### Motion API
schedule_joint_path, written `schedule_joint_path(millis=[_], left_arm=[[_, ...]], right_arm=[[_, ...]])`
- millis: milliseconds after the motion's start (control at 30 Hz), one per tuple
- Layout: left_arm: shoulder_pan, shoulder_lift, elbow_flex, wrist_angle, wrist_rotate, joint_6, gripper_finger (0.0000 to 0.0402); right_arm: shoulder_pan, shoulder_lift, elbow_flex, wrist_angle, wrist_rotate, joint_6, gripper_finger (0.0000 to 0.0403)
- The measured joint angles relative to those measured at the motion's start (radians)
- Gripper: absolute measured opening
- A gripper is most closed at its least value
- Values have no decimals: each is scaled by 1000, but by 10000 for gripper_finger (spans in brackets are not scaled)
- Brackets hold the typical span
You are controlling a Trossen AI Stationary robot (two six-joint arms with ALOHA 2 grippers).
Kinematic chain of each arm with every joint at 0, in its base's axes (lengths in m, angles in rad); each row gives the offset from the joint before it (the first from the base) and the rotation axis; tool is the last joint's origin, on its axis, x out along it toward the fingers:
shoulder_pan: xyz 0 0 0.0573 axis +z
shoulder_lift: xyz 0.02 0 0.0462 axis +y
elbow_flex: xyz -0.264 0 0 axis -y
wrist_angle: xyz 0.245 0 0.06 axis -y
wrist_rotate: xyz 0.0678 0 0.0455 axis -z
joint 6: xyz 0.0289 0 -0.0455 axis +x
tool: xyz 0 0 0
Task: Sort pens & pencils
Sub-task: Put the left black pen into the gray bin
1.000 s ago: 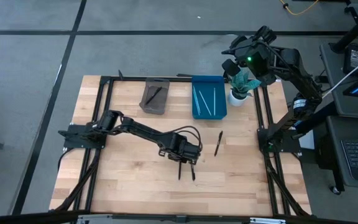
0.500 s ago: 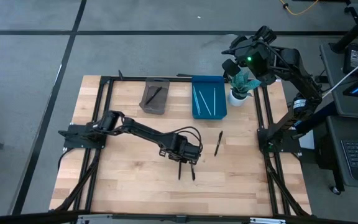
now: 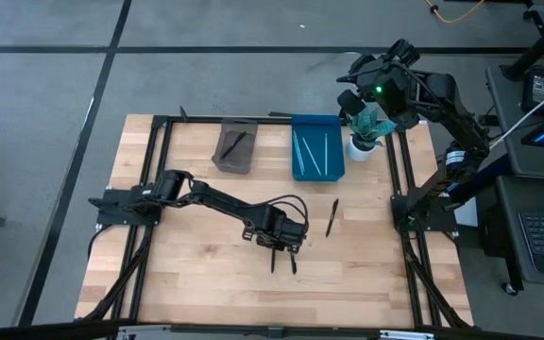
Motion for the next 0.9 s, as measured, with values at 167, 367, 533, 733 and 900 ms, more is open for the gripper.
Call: schedule_joint_path(millis=[167,367,533,733,900], left_arm=[[0,1,0,0,1,0,94],[0,2,-1,-9,1,0,71],[0,2,-1,-23,1,0,32],[0,2,-1,-25,-4,19,18],[-1,3,-1,-29,-5,20,32]], right_arm=[[0,0,0,0,0,0,78],[0,0,0,0,0,0,78],[0,0,0,0,0,0,78],[0,0,0,0,0,0,78],[0,0,0,0,0,0,78]])
